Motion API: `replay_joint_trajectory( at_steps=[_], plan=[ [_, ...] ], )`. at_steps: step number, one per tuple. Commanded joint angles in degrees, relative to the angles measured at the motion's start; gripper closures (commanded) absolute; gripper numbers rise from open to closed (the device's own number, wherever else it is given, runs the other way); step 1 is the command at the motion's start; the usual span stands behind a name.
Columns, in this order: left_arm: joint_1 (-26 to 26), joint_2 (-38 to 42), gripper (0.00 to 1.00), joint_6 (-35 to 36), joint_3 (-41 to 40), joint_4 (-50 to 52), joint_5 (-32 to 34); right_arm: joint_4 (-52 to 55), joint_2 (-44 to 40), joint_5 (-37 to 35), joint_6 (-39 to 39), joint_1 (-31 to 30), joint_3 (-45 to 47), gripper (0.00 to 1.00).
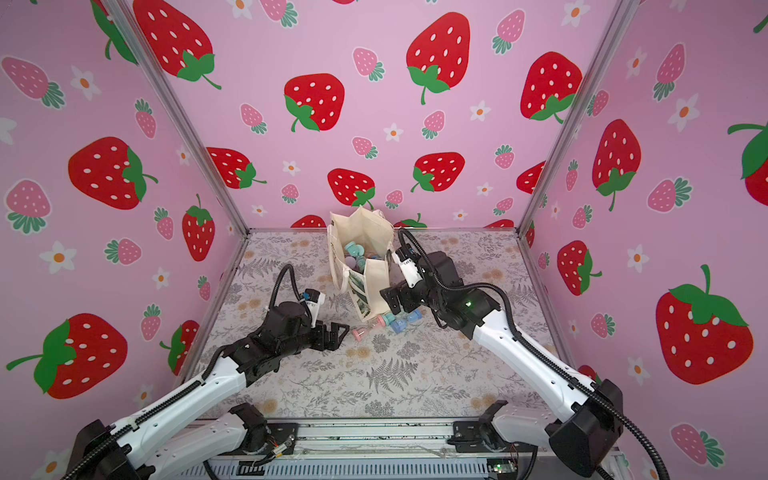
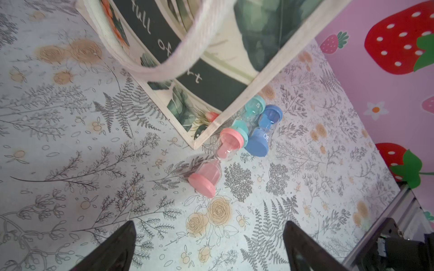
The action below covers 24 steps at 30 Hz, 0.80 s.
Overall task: Put the hourglass into the canvas bag
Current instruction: Pick up the hourglass from the center of the board.
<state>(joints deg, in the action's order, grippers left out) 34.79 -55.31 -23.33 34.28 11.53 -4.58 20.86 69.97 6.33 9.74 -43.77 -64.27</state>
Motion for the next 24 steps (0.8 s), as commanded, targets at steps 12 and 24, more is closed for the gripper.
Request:
replay_joint_trajectory(
  at_steps=[12,24],
  plan=[
    [9.85,-13.39,0.07,8.73,-1.72,-13.43,8.44,-14.25,-4.67,5.41,7.89,-0.29,20.76,0.01],
    [9.86,-28.12,0.18,14.67,2.85,-19.58,10.91,-25.31,-7.51,8.02,10.71,-0.28,29.69,0.01]
  ],
)
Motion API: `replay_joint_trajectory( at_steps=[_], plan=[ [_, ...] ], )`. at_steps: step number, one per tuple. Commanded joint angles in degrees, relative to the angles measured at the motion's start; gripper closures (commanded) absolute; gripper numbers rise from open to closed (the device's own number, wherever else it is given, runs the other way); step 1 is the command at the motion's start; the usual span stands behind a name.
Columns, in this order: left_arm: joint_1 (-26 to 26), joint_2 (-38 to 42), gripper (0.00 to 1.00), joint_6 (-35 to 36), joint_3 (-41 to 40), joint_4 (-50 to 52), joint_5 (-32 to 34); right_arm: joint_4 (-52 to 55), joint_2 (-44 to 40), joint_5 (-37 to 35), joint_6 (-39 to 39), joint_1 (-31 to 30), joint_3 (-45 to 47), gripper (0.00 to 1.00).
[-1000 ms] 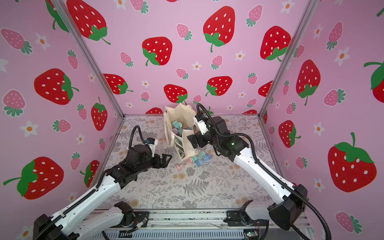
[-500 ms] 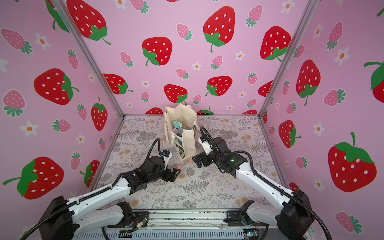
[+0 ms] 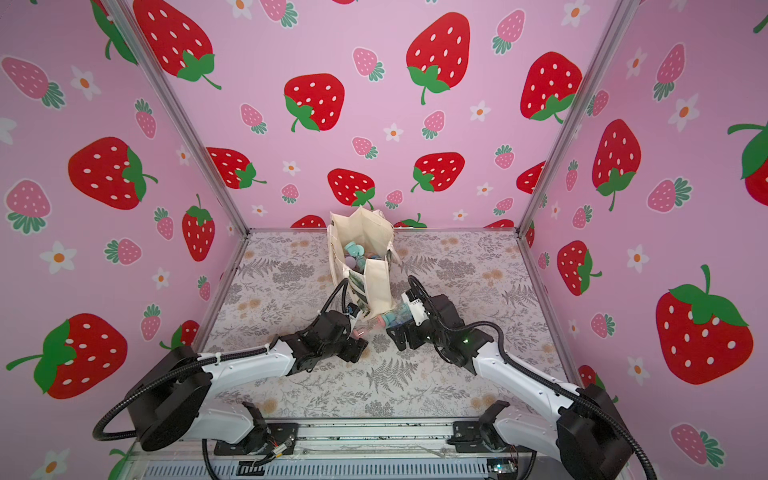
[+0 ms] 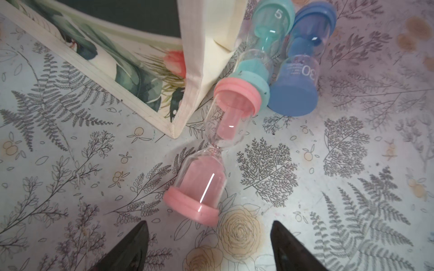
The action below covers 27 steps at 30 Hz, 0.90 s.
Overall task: Put the hourglass into the canvas bag
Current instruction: Pick up the hourglass from the center of the board.
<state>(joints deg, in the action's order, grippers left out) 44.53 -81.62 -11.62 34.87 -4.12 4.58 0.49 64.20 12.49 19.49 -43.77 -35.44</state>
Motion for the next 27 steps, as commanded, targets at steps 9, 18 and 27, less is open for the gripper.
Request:
replay_joint_trajectory(
  at_steps=[9,18,27],
  plan=[
    [0.11,-9.15,0.29,4.35,4.33,-6.68,3.26,-4.81,-2.24,1.00,0.55,-0.32,0.99,0.01],
    [0.19,-12.40,0.39,4.14,3.49,-9.40,2.92,-5.22,-1.72,0.81,-0.02,-0.27,1.26,0.01],
    [0.40,-12.44,0.49,4.37,2.74,-9.16,2.28,-5.24,-1.39,0.36,-0.75,-0.29,1.15,0.01]
  ],
)
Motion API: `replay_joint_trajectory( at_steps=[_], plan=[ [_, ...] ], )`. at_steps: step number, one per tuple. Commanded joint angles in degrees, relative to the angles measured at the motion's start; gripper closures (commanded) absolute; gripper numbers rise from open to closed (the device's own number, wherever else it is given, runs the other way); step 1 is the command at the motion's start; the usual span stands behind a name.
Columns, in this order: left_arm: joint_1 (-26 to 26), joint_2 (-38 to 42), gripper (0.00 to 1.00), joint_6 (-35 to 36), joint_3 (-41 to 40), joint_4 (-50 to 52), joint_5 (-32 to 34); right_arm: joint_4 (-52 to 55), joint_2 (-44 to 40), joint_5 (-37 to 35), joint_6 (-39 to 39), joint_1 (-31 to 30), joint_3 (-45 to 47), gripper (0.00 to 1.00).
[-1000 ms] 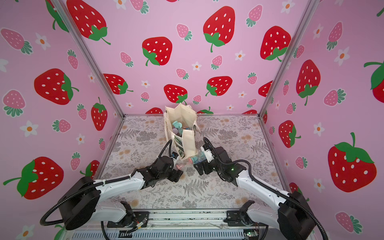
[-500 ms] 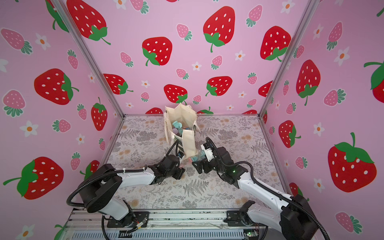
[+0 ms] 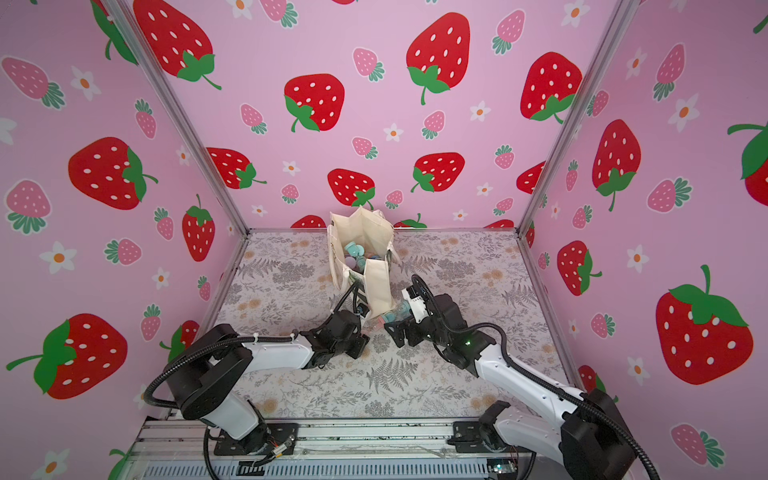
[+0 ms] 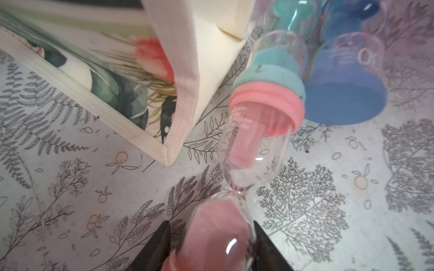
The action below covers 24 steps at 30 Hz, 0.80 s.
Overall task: Put the hourglass into the canvas bag
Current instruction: Pick up the hourglass from the center of the board.
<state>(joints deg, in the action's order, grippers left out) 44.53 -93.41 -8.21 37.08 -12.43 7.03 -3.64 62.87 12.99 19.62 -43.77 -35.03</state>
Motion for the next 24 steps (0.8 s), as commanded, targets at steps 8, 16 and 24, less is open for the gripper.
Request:
replay_joint_trajectory(
  at_steps=[8,16,24],
  plan=[
    [1.04,0.51,0.55,1.31,0.14,-0.38,-0.86,-0.94,-0.91,-0.92,-0.90,-0.31,1.02,0.01],
    [1.19,4.13,0.58,-0.09,-1.30,0.51,-1.22,-0.76,-1.18,-0.95,-0.64,-0.34,0.72,0.01],
    [1.25,10.40,0.58,-1.86,-3.63,2.94,-2.74,-0.37,-2.20,-0.62,-0.46,-0.35,0.14,0.01]
  ],
)
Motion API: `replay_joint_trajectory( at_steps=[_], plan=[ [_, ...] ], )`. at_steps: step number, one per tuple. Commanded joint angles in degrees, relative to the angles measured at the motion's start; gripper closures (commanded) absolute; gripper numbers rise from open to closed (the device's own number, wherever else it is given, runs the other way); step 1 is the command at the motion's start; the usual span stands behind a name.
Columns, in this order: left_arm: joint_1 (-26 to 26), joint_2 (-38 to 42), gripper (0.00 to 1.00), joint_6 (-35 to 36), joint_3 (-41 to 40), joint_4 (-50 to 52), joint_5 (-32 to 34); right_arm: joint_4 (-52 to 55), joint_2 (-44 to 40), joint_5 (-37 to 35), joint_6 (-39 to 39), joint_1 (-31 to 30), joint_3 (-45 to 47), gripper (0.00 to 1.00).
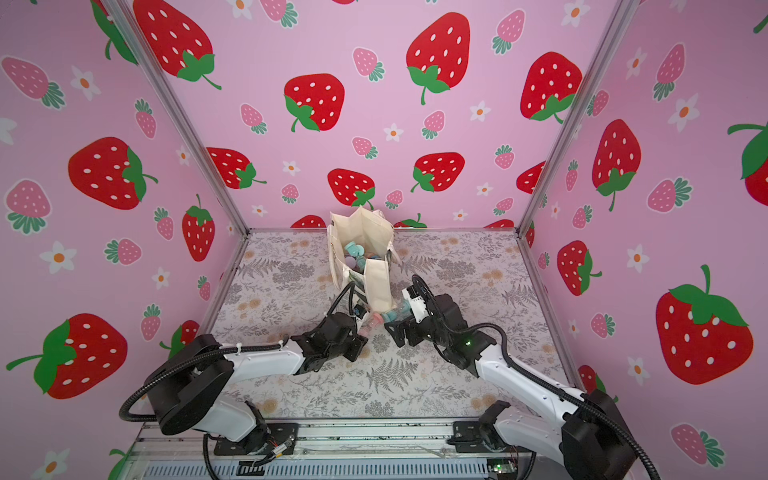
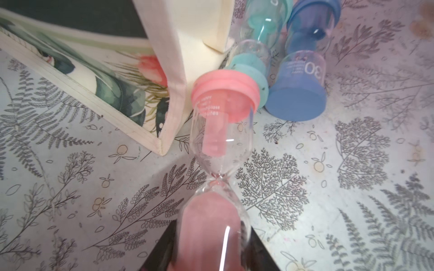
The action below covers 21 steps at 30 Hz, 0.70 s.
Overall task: Put the hourglass into the canvas bag
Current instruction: Pick up the hourglass from the center of the board.
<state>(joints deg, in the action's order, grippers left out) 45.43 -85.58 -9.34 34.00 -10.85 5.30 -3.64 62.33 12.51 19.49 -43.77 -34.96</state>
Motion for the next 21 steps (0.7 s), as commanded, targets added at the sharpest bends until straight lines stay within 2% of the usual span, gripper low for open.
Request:
replay_joint_trajectory(
  at_steps=[1,12,21],
  plan=[
    [0.28,3.60,0.58,-0.98,-0.75,1.68,-1.39,-0.17,-1.88,0.00,-0.33,-0.27,-0.22,0.01],
    [0.42,17.50,0.58,-3.84,-0.58,12.26,-5.06,3.64,-3.50,-2.11,0.18,-0.34,-4.47,0.01],
    [0.28,27.93,0.59,-3.64,9.32,28.08,-7.73,9.27,-4.42,-4.68,0.85,-0.23,-9.90,0.01]
  ],
)
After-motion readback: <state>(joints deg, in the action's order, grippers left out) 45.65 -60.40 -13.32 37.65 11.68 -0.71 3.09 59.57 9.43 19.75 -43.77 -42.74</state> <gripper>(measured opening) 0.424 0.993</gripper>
